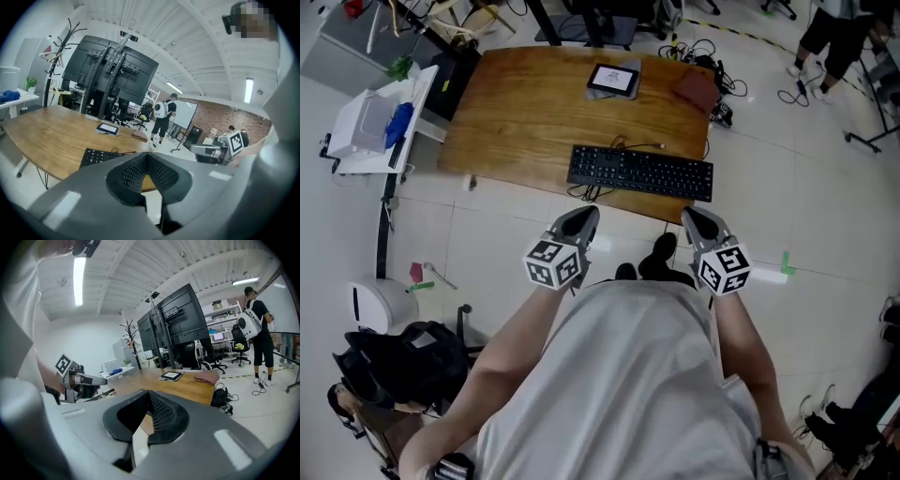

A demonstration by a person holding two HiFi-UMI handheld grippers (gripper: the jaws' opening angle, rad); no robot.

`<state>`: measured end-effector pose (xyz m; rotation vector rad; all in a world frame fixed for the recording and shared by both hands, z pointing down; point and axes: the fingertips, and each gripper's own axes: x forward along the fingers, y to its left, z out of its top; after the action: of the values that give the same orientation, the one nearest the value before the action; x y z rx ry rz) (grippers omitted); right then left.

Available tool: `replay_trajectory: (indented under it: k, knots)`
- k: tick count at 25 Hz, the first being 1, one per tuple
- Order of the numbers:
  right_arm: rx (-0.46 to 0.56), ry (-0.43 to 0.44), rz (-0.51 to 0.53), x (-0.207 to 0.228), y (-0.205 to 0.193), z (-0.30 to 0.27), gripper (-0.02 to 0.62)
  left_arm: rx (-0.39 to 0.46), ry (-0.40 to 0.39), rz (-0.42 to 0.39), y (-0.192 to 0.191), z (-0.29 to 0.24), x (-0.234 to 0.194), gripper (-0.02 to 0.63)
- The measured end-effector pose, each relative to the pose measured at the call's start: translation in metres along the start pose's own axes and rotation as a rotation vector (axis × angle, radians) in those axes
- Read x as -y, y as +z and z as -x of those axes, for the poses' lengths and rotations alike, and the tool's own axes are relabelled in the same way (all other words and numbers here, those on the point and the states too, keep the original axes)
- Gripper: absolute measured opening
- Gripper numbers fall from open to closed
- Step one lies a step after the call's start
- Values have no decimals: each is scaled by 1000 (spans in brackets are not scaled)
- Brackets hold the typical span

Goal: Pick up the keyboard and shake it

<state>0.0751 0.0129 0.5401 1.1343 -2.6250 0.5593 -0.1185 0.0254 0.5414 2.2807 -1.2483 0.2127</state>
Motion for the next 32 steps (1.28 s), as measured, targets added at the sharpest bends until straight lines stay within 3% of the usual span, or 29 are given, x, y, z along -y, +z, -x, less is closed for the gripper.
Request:
replay_trajectory:
  k: [5,13,26,32]
  knots:
    - [26,-33,3,-33,5,35,3,48,-119,-38,-3,14,40,0]
    - [52,-10,8,-79,15,66,3,44,-250,-75,-16,27,92,0]
    - [47,142,58,-113,27,72,3,120,-222,-82,-13,48,118,0]
    - [59,186,68,-112,25,98,3,137,-220,-97,-12,44,151,0]
